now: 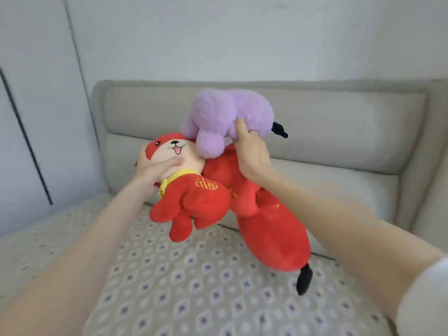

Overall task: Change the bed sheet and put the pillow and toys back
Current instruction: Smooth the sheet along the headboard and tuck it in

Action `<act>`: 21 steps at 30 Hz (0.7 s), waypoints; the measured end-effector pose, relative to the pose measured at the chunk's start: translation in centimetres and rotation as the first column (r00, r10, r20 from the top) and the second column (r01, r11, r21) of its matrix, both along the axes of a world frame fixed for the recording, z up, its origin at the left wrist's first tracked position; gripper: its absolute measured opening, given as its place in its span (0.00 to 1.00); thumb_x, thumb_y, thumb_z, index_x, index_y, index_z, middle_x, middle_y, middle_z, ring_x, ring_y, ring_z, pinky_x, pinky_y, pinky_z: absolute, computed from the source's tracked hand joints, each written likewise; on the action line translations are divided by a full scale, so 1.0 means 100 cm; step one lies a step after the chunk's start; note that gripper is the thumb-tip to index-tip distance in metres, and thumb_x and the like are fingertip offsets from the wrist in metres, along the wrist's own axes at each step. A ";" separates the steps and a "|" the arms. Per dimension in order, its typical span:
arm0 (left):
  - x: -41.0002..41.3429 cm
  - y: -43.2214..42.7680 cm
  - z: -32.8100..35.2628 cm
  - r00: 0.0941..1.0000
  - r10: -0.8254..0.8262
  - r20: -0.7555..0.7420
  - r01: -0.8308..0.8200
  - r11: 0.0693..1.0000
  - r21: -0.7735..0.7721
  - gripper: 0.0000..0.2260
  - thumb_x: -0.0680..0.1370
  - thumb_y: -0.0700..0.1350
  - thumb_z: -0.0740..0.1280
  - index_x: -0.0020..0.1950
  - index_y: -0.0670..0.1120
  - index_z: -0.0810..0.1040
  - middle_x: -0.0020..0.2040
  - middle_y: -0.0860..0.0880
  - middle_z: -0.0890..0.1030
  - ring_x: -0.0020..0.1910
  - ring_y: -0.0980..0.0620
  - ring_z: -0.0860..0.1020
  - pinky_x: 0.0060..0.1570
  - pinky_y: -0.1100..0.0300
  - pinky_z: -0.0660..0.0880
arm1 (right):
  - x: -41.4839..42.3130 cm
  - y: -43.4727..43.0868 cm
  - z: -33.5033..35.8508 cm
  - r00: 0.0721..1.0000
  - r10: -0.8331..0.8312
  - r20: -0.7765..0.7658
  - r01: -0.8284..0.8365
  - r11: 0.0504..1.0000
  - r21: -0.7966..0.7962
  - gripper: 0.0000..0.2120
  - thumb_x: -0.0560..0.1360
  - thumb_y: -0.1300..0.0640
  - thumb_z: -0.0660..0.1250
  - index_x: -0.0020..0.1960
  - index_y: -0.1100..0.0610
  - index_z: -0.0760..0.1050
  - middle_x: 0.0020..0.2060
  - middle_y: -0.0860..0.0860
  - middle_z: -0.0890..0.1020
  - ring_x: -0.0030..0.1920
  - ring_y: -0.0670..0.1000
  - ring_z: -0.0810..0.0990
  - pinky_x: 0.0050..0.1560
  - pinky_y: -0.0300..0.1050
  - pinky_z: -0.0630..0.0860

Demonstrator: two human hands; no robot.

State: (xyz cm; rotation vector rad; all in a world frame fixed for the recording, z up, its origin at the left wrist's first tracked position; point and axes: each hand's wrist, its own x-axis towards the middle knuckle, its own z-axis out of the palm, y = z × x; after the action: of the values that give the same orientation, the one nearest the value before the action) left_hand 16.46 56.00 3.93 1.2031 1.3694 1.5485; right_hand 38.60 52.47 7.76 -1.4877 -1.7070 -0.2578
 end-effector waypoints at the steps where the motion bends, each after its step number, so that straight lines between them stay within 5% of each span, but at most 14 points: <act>1: -0.010 0.000 -0.008 0.999 0.025 -0.035 -0.025 1.000 -0.008 0.44 0.60 0.47 0.81 0.71 0.59 0.62 0.65 0.50 0.73 0.60 0.48 0.75 0.61 0.48 0.74 | -0.007 0.003 -0.011 0.999 0.032 0.001 -0.032 0.999 -0.026 0.11 0.77 0.62 0.52 0.58 0.55 0.61 0.39 0.58 0.70 0.36 0.60 0.69 0.37 0.48 0.65; 6: -0.072 -0.002 -0.082 0.972 0.116 -0.205 -0.143 0.982 -0.123 0.44 0.61 0.48 0.79 0.71 0.58 0.62 0.64 0.49 0.74 0.60 0.48 0.74 0.61 0.52 0.72 | -0.052 0.020 -0.100 0.974 0.206 -0.098 -0.226 0.934 -0.275 0.08 0.81 0.59 0.51 0.59 0.58 0.62 0.42 0.60 0.78 0.40 0.61 0.77 0.36 0.50 0.69; 14: -0.127 0.002 -0.151 0.970 0.210 -0.127 -0.238 0.926 -0.293 0.40 0.67 0.46 0.76 0.74 0.57 0.58 0.61 0.51 0.71 0.53 0.48 0.73 0.48 0.55 0.74 | -0.099 0.047 -0.140 0.962 0.262 -0.081 -0.270 0.850 -0.452 0.20 0.82 0.54 0.51 0.73 0.54 0.57 0.53 0.64 0.77 0.47 0.64 0.77 0.40 0.48 0.67; 18: -0.139 0.008 -0.154 0.954 0.250 -0.164 -0.285 0.926 -0.248 0.35 0.68 0.39 0.71 0.73 0.53 0.63 0.66 0.48 0.72 0.61 0.48 0.73 0.61 0.51 0.73 | -0.111 0.045 -0.161 0.958 0.281 -0.063 -0.270 0.802 -0.533 0.21 0.81 0.43 0.53 0.71 0.49 0.61 0.58 0.60 0.77 0.57 0.62 0.76 0.50 0.52 0.71; 21: -0.124 0.011 -0.154 0.947 0.262 -0.186 -0.296 0.936 -0.190 0.26 0.73 0.38 0.65 0.71 0.47 0.68 0.65 0.47 0.75 0.57 0.51 0.75 0.57 0.63 0.73 | -0.112 0.041 -0.172 0.951 0.306 0.040 -0.217 0.756 -0.618 0.21 0.81 0.45 0.55 0.72 0.43 0.60 0.60 0.54 0.77 0.60 0.59 0.75 0.49 0.50 0.69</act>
State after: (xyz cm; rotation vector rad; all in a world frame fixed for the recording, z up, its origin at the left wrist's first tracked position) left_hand 4.04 57.10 -11.46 1.0482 1.8302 1.4679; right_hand 27.37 56.58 -9.44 -1.6653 -2.2212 0.3956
